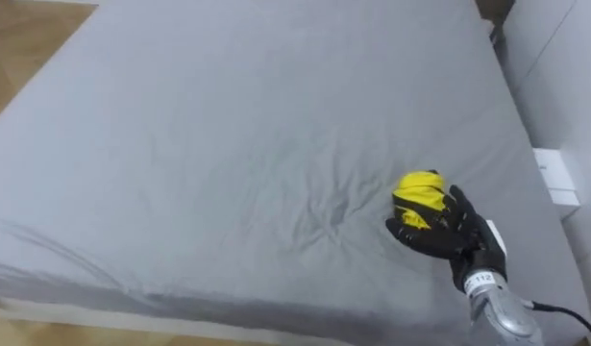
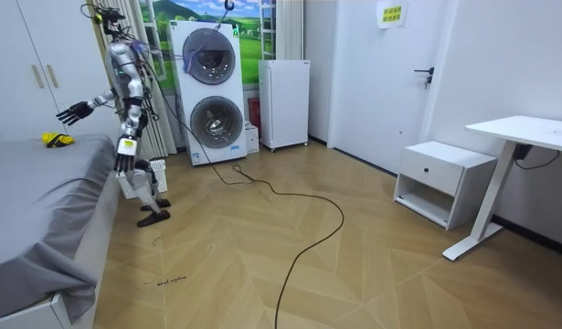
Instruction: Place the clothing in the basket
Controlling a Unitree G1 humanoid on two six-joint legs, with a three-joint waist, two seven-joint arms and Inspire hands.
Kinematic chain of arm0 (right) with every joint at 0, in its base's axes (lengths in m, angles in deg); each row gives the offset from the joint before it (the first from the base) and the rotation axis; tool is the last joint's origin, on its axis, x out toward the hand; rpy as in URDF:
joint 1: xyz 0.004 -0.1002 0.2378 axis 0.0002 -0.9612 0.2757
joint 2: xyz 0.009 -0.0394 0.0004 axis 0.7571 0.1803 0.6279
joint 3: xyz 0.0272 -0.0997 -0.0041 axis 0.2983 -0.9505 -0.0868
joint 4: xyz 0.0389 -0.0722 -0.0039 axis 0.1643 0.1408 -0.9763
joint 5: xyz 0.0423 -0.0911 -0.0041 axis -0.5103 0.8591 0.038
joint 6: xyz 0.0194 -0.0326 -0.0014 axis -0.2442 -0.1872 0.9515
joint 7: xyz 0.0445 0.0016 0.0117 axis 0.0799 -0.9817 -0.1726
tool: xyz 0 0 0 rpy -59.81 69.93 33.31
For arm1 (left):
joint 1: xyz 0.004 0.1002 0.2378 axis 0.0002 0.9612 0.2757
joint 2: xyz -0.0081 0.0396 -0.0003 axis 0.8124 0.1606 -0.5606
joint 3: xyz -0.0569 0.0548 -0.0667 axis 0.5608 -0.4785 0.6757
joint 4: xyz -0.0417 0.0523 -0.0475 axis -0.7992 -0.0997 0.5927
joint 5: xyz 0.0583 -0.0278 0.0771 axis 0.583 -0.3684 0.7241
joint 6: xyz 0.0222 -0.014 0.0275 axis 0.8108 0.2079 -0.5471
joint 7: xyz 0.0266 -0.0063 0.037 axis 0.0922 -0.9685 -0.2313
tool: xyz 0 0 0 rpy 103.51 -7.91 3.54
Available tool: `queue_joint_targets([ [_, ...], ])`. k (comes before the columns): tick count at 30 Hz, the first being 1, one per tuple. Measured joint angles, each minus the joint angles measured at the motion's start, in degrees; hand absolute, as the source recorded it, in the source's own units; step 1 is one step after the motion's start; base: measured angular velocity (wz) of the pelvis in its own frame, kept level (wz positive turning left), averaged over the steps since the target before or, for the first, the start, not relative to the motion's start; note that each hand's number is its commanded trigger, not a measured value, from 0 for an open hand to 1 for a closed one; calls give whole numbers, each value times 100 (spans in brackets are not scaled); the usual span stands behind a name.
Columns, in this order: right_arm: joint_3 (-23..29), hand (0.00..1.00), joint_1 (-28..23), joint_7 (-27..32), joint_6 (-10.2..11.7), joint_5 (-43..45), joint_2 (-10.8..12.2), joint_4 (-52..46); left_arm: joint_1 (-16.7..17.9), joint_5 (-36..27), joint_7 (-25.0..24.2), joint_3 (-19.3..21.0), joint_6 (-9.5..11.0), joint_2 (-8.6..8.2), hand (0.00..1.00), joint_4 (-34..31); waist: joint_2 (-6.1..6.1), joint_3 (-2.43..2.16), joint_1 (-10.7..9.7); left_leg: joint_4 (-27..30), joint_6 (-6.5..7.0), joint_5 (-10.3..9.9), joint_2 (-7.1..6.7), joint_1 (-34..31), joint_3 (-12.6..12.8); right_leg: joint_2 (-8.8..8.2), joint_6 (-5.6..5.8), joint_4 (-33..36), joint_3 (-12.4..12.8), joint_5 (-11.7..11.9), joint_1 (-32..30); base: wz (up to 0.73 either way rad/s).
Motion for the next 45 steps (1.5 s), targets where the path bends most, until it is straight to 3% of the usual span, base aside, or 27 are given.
queue_joint_targets([
  [3,118,0,-121,168,-1,330,-10,-381,6,-4,-38,88,2,-13,0,34,-21,-11,-174,-422,70,82,-130,323,0,-70,123,-280,-46,105,200,-22],
  [5,175,0,-153,321,4,335,-20,-565,16,-14,-47,85,0,-18,0,49,-31,-8,-162,-634,75,85,-184,518,-43,-93,143,-365,-63,98,305,-14],
  [13,166,0,-55,767,10,698,-32,-742,-94,-10,-57,89,-120,15,0,86,-113,49,-139,-952,75,84,-208,615,-77,-111,181,-550,-339,121,379,7],
  [15,158,0,341,945,12,785,-33,-239,-197,8,-100,88,-201,60,0,108,-129,99,-61,-934,75,83,-209,473,-71,-117,181,-549,-378,121,271,0],
  [19,100,0,937,1176,-16,807,-129,658,-434,24,-224,83,-339,90,0,141,-132,113,-6,-810,118,112,-254,111,-228,-161,189,-542,-527,117,34,24],
  [22,90,0,1711,1230,-35,794,-289,1625,-578,70,-329,63,-428,111,0,195,-121,132,80,-778,150,225,-330,-234,-363,-234,225,-545,-714,112,-228,28],
  [25,-21,0,1994,1334,-43,729,-386,1989,-651,59,-380,-57,-468,136,0,250,-89,167,169,-692,159,260,-364,-415,-506,-271,225,-540,-897,112,-311,31],
  [29,-32,0,2233,1419,-41,761,-523,2562,-833,127,-433,-62,-577,167,0,371,-44,186,456,-423,167,266,-394,-864,-668,-305,224,-445,-1100,113,-596,27],
  [32,-35,2,2445,1533,-12,843,-676,2996,-843,106,-427,-69,-640,215,0,426,16,221,508,-289,197,287,-397,-1112,-686,-328,228,-423,-1271,116,-713,29],
  [33,-34,5,2582,1546,-15,830,-761,3278,-841,106,-427,-154,-674,240,0,433,60,248,552,-233,203,284,-398,-1156,-699,-329,237,-424,-1292,121,-713,23],
  [35,-32,66,2711,1558,-20,799,-877,3645,-849,116,-431,-223,-715,266,0,421,100,262,612,-194,214,277,-405,-1205,-717,-330,244,-423,-1295,126,-733,9],
  [36,-32,92,2758,1571,-24,809,-926,3801,-855,120,-444,-262,-715,321,0,411,105,259,650,-189,215,278,-407,-1250,-722,-330,244,-418,-1302,125,-764,9],
  [37,-30,100,2834,1613,-29,810,-961,3939,-858,122,-447,-280,-715,375,0,403,110,258,660,-185,224,292,-409,-1309,-733,-330,244,-413,-1318,124,-812,10],
  [45,-34,100,2898,1857,-36,815,-1484,4434,-1070,113,-496,-706,-825,491,0,304,273,250,675,-199,250,331,-488,-1454,-815,-383,283,-406,-1452,94,-912,13],
])
